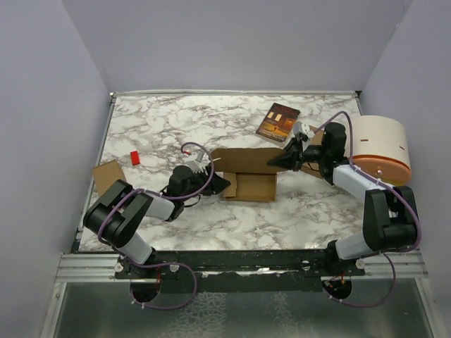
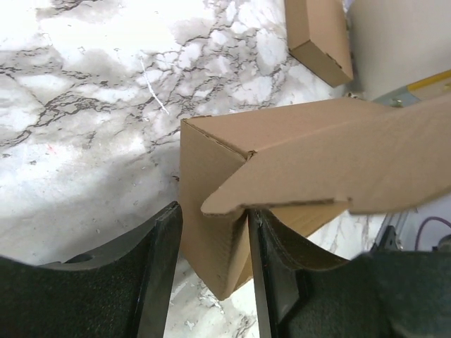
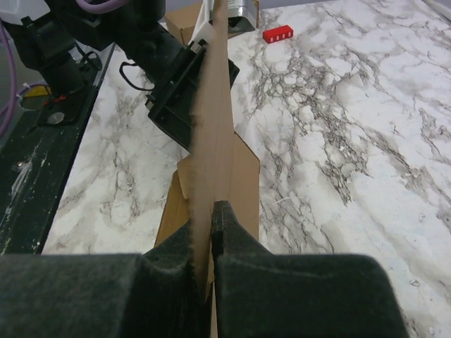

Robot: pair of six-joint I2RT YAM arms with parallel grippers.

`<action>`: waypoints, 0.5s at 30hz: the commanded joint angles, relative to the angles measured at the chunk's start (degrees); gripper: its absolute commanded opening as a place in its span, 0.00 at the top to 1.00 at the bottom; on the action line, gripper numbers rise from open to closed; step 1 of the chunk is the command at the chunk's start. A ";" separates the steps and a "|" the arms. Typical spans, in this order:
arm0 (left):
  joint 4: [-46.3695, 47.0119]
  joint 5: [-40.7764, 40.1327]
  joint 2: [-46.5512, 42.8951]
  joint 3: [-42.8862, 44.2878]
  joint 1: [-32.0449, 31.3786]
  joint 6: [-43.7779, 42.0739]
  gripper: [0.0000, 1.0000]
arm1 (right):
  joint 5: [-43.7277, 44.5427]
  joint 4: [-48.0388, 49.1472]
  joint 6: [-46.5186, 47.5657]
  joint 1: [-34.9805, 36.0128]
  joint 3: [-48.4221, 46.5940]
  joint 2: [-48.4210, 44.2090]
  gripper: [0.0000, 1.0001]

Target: Fold the paper box

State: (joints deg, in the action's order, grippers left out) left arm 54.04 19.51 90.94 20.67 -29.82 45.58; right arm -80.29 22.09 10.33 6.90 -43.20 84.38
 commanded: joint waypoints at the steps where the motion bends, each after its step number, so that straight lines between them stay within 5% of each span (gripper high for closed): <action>1: -9.16 -9.84 -2.70 2.08 -2.13 -4.15 0.55 | 0.09 5.96 -7.24 1.10 0.13 0.40 0.99; 15: -21.58 -19.60 -4.89 6.66 -6.09 -8.03 0.63 | 5.24 8.47 -17.91 1.23 0.18 1.16 0.99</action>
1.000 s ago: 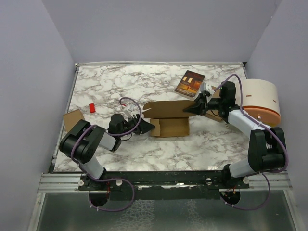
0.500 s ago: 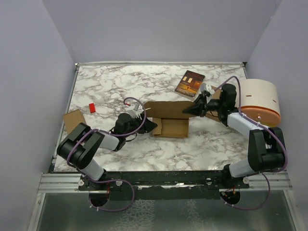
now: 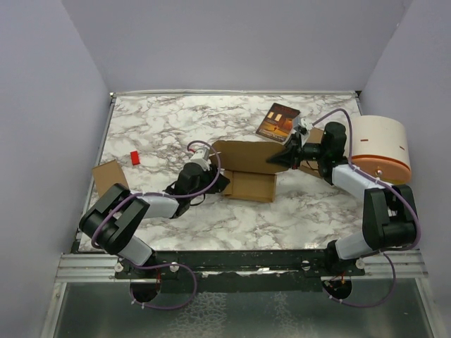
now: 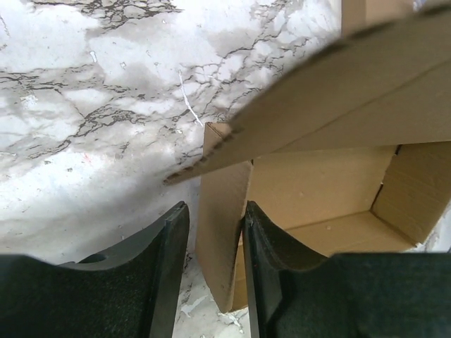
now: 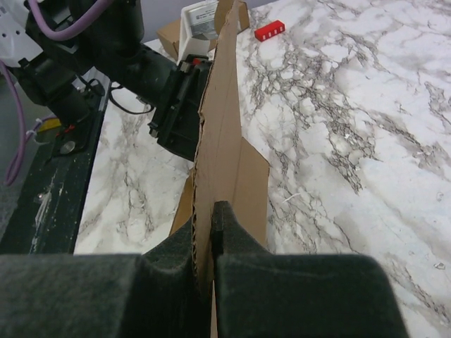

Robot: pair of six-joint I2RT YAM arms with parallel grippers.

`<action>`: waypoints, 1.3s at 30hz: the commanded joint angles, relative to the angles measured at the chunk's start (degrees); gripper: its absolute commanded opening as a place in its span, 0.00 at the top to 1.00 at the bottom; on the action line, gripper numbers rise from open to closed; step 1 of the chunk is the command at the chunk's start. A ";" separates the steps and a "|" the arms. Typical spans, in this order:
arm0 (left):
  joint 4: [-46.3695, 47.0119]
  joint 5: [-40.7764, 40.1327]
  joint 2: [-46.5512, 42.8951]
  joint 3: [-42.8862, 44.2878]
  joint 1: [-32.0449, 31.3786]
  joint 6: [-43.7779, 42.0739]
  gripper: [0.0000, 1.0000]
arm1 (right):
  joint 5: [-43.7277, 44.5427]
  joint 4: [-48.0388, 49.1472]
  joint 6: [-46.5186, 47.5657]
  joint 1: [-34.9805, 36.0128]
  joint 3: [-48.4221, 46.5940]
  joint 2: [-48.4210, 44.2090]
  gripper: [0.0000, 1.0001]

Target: Fold the paper box

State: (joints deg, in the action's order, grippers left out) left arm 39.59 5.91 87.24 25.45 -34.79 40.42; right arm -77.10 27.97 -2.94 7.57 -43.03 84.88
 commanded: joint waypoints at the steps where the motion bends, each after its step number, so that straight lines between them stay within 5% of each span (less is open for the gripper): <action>1: -8.30 -6.77 -1.37 2.39 -1.42 -3.42 0.65 | 2.45 2.74 -5.22 0.59 0.12 0.64 0.99; 17: -20.54 -16.30 -0.24 8.17 -4.36 -8.85 0.69 | 8.27 3.88 -8.55 3.11 1.08 0.17 0.99; 25: -27.41 -22.07 0.05 10.84 -4.96 -12.75 0.97 | 11.88 2.97 -8.31 3.32 1.48 -0.37 0.99; 30: -32.51 -26.85 0.63 13.11 -6.03 -15.09 0.96 | 12.94 2.13 -7.77 3.66 1.39 -0.16 0.99; 35: -34.05 -27.70 0.30 13.52 -6.26 -16.25 0.84 | 13.64 1.50 -7.08 4.02 1.22 0.10 0.99; 39: -34.09 -27.65 1.29 13.87 -6.55 -17.12 0.91 | 13.73 1.41 -6.84 4.27 1.19 0.24 0.99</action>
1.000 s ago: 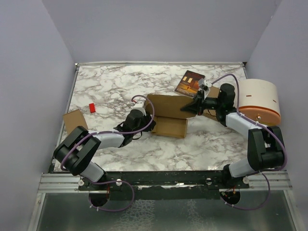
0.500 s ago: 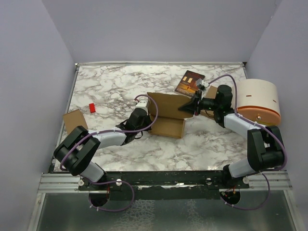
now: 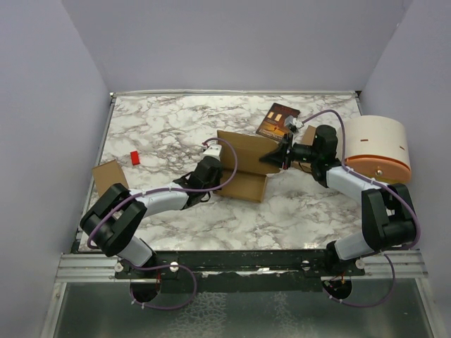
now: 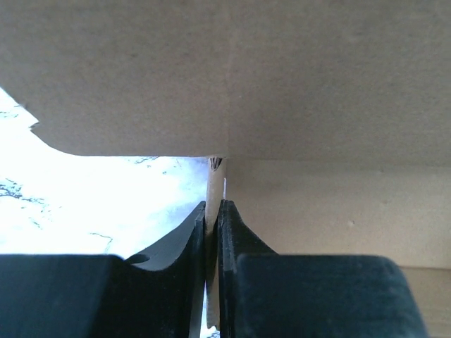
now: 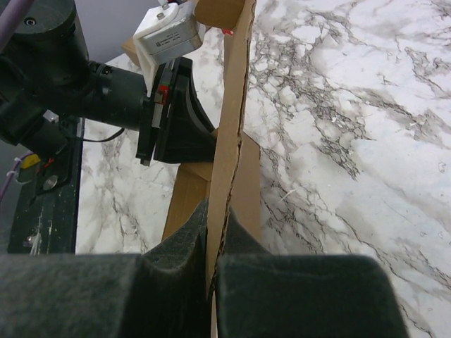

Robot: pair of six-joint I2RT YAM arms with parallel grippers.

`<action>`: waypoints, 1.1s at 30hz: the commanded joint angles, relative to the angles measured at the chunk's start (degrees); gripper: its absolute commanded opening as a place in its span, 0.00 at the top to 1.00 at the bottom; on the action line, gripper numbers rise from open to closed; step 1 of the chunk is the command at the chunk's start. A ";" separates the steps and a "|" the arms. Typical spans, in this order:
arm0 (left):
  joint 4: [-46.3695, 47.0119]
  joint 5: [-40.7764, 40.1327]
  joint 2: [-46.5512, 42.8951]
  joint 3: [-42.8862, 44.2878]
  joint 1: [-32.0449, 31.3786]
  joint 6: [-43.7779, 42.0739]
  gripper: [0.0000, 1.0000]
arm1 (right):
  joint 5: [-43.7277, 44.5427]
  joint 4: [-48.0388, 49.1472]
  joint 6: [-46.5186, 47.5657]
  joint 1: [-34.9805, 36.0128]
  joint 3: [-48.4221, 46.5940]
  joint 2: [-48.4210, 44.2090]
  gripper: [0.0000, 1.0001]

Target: Fold the paper box

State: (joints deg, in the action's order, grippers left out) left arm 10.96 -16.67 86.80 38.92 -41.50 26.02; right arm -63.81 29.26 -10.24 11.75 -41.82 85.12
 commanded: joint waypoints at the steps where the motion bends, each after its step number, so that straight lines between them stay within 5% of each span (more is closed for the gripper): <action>1: -5.44 -5.19 2.08 0.40 0.11 -3.00 0.95 | 0.54 0.11 0.53 0.09 -0.01 -0.04 0.99; 10: -6.76 -7.14 2.25 0.81 -0.69 -4.17 1.00 | 0.72 -0.22 0.92 0.28 -0.03 0.10 0.99; 20: -5.40 -3.30 1.13 0.92 -0.87 -3.80 0.83 | 0.19 0.02 0.77 0.29 -0.08 0.19 0.99; 33: -8.34 -2.57 -1.11 2.04 -0.93 -3.48 0.74 | 0.24 0.02 1.18 0.27 -0.09 0.33 0.99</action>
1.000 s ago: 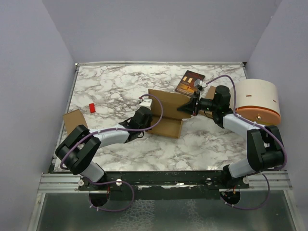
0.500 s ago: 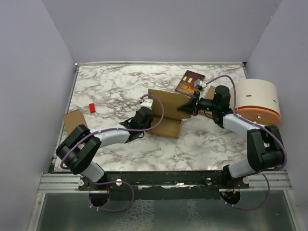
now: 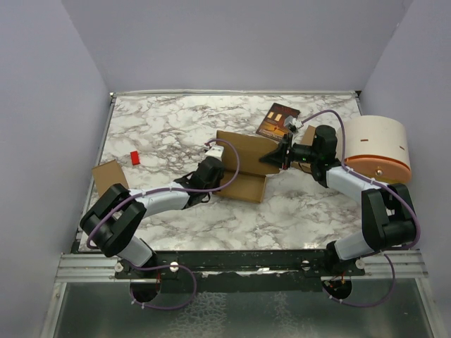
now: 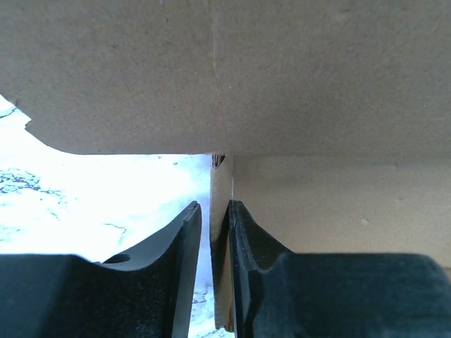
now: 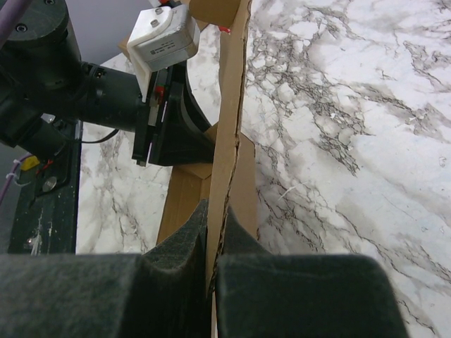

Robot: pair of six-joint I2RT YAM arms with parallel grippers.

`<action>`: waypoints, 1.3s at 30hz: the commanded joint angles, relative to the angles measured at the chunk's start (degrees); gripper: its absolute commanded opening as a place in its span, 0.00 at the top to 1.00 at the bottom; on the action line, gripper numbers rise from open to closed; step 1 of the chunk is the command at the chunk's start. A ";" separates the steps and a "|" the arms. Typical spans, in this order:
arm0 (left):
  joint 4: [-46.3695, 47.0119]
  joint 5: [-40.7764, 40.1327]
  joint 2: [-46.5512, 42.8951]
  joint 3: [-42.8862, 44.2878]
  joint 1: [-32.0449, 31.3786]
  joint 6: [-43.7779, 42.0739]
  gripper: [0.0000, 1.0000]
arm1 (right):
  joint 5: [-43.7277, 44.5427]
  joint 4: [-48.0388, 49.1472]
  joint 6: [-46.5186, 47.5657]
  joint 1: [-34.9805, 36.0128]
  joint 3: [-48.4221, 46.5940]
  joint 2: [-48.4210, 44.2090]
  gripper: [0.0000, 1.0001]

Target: Fold the paper box

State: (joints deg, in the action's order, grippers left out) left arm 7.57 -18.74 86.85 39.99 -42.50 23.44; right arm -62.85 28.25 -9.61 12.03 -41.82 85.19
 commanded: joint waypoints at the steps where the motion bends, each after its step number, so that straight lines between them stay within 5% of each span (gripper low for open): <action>1: -5.15 -0.32 -1.18 1.06 0.05 -0.88 0.73 | -0.71 0.94 0.54 0.01 -0.09 0.22 0.99; 21: -9.74 -0.25 -1.48 2.38 -1.29 0.97 0.66 | -0.56 0.94 0.73 0.09 -0.08 0.27 0.99; 24: -9.99 -0.90 -0.80 2.38 -1.33 0.94 0.69 | -0.56 0.93 0.81 0.10 -0.05 0.30 0.99; 31: -10.36 -2.77 0.83 2.29 -1.29 0.28 1.00 | -0.52 0.84 1.07 0.18 -0.09 0.22 0.99; 39: -11.55 -4.91 1.77 2.03 -1.39 -0.74 1.00 | -0.43 0.76 1.17 0.35 -0.18 0.31 0.99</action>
State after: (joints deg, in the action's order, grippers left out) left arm 0.58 -19.97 87.29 42.22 -44.01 24.93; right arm -62.89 27.00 -9.13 12.36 -41.82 85.25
